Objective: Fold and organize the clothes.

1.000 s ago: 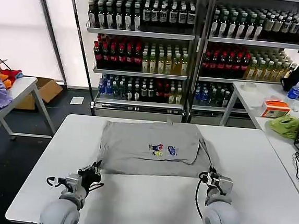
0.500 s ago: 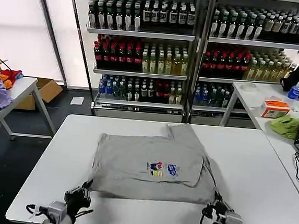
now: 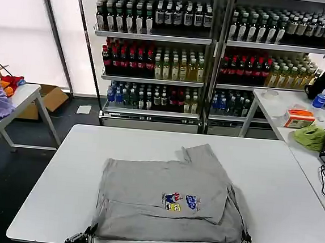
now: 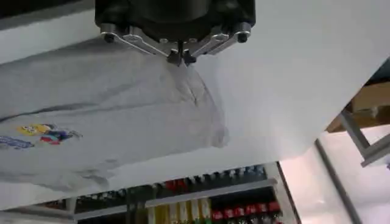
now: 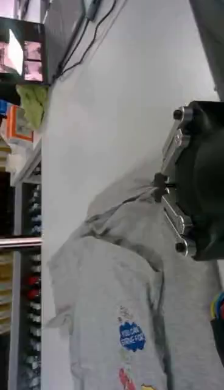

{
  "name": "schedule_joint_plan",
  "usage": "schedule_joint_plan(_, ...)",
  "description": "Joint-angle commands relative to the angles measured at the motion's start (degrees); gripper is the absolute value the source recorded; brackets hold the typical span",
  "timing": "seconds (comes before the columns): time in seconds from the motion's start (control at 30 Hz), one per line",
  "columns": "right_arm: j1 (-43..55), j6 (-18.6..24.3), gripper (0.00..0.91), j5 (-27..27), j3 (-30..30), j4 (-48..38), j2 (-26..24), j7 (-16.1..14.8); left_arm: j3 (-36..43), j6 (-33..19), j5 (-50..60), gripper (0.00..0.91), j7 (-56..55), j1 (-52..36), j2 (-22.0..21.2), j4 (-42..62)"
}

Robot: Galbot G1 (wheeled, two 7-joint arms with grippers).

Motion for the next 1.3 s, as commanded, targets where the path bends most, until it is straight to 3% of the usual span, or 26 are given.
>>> schedule_joint_plan(0.03,-2.26,0.66,0.907,1.09,-0.31,2.40,-0.24,0.85,-0.16,-0.89,1.82,0.907,-0.18,4.67,-2.29,-2.59)
schedule_joint_plan(0.23,1.52,2.19,0.907,6.42,3.44,10.76,-0.01,-2.20,0.37,-2.96,1.38,0.907,1.93,4.08,-3.23,-8.91)
schedule_joint_plan(0.43,9.17,1.68,0.907,9.21,9.32,9.13,-0.09,-6.92,-3.19,-3.94,0.91,0.907,5.54,-2.69,-4.83,-11.62)
schedule_joint_plan(0.5,12.96,-0.27,0.907,10.39,11.35,6.38,-1.23,-10.95,-5.49,-3.68,-1.99,0.907,6.77,-6.71,-4.72,-13.64)
schedule_joint_plan(0.53,15.65,-0.80,0.907,10.13,13.00,3.10,-3.65,-15.55,-7.29,-3.01,-4.81,0.907,7.82,-8.67,-4.02,-13.73)
schedule_joint_plan(0.6,20.90,-2.20,0.907,10.72,13.42,-2.09,-8.79,-19.83,-11.63,-2.99,-7.77,0.907,11.52,-13.44,-0.31,-12.02)
schedule_joint_plan(0.67,29.04,-3.38,0.907,12.38,11.93,-9.27,-15.62,-25.21,-13.04,-1.45,-10.37,0.907,13.91,-18.57,7.02,-8.85)
schedule_joint_plan(0.73,35.00,-3.80,0.907,12.73,9.09,-14.97,-18.38,-28.69,-11.67,-0.50,-11.47,0.907,15.71,-24.64,13.14,-0.31)
schedule_joint_plan(0.77,37.64,-4.81,0.907,13.46,7.28,-17.22,-19.10,-29.84,-10.67,-0.51,-11.48,0.907,16.40,-28.38,14.13,3.00)
schedule_joint_plan(0.83,44.34,-6.75,0.907,13.98,1.64,-21.99,-19.14,-30.34,-8.31,-0.19,-12.74,0.907,17.88,-35.56,14.93,9.57)
schedule_joint_plan(0.93,52.26,-6.80,0.907,7.13,-7.32,-28.14,-17.35,-29.34,-3.00,0.87,-13.28,0.907,17.38,-44.87,11.49,20.24)
schedule_joint_plan(1.07,57.64,-6.76,0.907,6.74,-11.58,-33.66,-15.47,-27.54,3.18,3.43,-12.78,0.907,15.62,-52.37,7.12,27.89)
schedule_joint_plan(1.3,66.01,-6.58,0.907,10.03,-17.30,-44.89,-13.64,-27.34,9.17,5.01,-13.91,0.907,15.64,-59.37,9.90,38.99)
